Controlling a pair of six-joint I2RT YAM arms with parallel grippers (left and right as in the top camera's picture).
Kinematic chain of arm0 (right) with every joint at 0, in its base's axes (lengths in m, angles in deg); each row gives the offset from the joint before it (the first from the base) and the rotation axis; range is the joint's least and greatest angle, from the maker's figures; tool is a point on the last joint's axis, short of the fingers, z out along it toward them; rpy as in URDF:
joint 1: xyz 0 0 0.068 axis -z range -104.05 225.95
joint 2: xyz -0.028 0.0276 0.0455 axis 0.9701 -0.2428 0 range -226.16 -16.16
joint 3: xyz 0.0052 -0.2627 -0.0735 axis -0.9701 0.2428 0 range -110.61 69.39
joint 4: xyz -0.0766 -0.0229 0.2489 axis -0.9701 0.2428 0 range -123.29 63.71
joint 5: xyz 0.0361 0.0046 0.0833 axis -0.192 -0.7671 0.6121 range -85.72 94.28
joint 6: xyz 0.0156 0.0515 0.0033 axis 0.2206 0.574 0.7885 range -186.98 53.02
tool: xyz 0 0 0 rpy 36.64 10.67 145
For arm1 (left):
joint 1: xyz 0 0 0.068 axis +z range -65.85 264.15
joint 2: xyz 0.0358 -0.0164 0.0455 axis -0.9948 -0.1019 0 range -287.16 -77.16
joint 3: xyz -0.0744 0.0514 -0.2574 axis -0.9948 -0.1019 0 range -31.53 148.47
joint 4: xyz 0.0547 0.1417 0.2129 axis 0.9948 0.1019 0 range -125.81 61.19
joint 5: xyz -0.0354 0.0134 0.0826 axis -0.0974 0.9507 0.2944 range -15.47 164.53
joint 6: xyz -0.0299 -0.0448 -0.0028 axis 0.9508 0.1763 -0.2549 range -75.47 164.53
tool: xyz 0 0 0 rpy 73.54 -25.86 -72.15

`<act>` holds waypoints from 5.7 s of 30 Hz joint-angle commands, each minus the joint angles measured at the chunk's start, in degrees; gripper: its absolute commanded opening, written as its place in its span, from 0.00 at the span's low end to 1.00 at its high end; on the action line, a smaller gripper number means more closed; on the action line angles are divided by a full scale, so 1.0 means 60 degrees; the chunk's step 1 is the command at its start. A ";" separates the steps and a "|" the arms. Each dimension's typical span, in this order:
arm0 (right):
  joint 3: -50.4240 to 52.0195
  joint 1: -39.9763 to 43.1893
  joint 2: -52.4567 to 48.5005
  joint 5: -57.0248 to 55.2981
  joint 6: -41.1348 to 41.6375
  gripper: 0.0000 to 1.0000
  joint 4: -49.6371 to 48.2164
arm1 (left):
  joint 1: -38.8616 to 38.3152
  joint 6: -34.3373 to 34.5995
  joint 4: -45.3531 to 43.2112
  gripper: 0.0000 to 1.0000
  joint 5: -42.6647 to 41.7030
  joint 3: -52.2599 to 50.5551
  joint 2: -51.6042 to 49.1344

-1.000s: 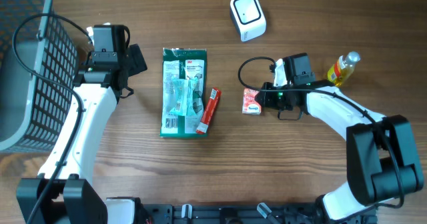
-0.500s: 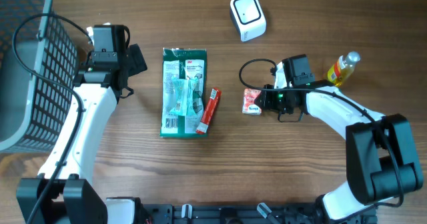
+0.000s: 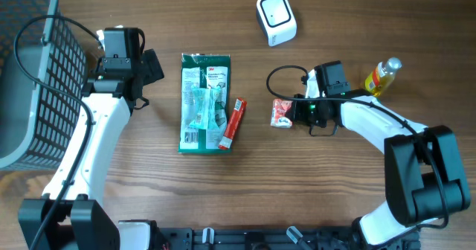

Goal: Scan the item barcode
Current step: 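Raise the snack pack up to the white scanner with right gripper, then carry the snack pack right, set it by the jar, open gripper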

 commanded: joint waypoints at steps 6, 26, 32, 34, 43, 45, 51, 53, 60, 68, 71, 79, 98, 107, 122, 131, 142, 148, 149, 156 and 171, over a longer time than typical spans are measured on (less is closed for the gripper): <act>-0.0528 0.0237 0.0321 0.0408 -0.0863 0.04 0.0725 | 0.0047 -0.0084 -0.0029 1.00 0.0087 0.0102 0.0007; -1.0185 0.0222 0.0816 -0.2922 -0.4863 0.04 0.8098 | 0.0047 -0.0084 -0.0029 1.00 0.0087 0.0102 0.0007; -1.0174 -0.0007 0.0226 -0.3625 -0.6415 0.04 0.7428 | 0.0047 -0.0084 -0.0029 1.00 0.0087 0.0102 0.0007; -1.0174 -0.0168 -0.0073 -0.4288 -0.6444 0.04 0.6918 | 0.0047 -0.0084 -0.0029 1.00 0.0087 0.0102 0.0007; -1.0174 -0.1195 -0.1967 -0.6874 -0.8805 0.04 0.4466 | 0.0047 -0.0084 -0.0029 1.00 0.0087 0.0102 0.0007; -1.0174 -0.1366 -0.2364 -0.7176 -0.8910 0.04 0.3952 | 0.0047 -0.0084 -0.0029 1.00 0.0087 0.0102 0.0007; -1.0171 -0.1581 -0.3544 -0.8276 -0.9071 0.04 0.2677 | 0.0047 -0.0084 -0.0029 1.00 0.0087 0.0102 0.0007; -1.0167 -0.1596 -0.3920 -0.8692 -0.9078 0.04 0.2229 | 0.0047 -0.0084 -0.0029 1.00 0.0087 0.0102 0.0007; -1.0091 -0.1617 -0.4637 -0.9504 -0.9617 0.04 0.0812 | 0.0047 -0.0084 -0.0029 1.00 0.0087 0.0102 0.0007; -1.0083 -0.1617 -0.5074 -0.9286 -1.0371 0.04 0.0025 | 0.0047 -0.0084 -0.0029 1.00 0.0087 0.0102 0.0007; -1.0065 -0.1636 -0.5224 -0.8874 -1.0400 0.04 0.0058 | 0.0047 -0.0084 -0.0029 1.00 0.0087 0.0102 0.0007; -1.0061 -0.1723 -0.5504 -0.8823 -1.0743 0.04 -0.0004 | 0.0047 -0.0084 -0.0029 1.00 0.0087 0.0102 0.0007; -1.0069 -0.1206 -0.1002 -0.6608 -0.5104 0.04 0.4503 | 0.0047 -0.0084 -0.0029 1.00 0.0087 0.0102 0.0007; -0.9624 -0.0415 -0.0889 -0.4564 -0.2998 0.04 0.9369 | 0.0047 -0.0084 -0.0029 1.00 0.0087 0.0102 0.0007; -0.4411 -0.0372 -0.0892 -0.5271 -0.2299 0.22 0.6237 | 0.0047 -0.0084 -0.0029 1.00 0.0087 0.0102 0.0007; -0.3100 -0.0379 -0.0900 -0.3344 -0.2320 0.47 0.4022 | 0.0047 -0.0084 -0.0029 1.00 0.0087 0.0102 0.0007; -0.3147 -0.0382 -0.0889 -0.2696 -0.2568 0.50 0.3523 | 0.0047 -0.0084 -0.0029 1.00 0.0087 0.0102 0.0007; -0.3246 -0.0543 -0.0889 -0.0306 -0.2816 0.50 0.3512 | 0.0047 -0.0084 -0.0029 1.00 0.0087 0.0102 0.0007; -0.3246 -0.0597 -0.0889 -0.0313 -0.2783 0.50 0.3526 | 0.0047 -0.0084 -0.0029 1.00 0.0087 0.0102 0.0007; -0.3228 -0.1100 -0.0892 -0.0525 -0.2342 0.50 0.3355 | 0.0047 -0.0084 -0.0029 1.00 0.0087 0.0102 0.0007; -0.2932 -0.1661 -0.0911 -0.1741 -0.1494 0.50 0.2736 | 0.0047 -0.0084 -0.0029 1.00 0.0087 0.0102 0.0007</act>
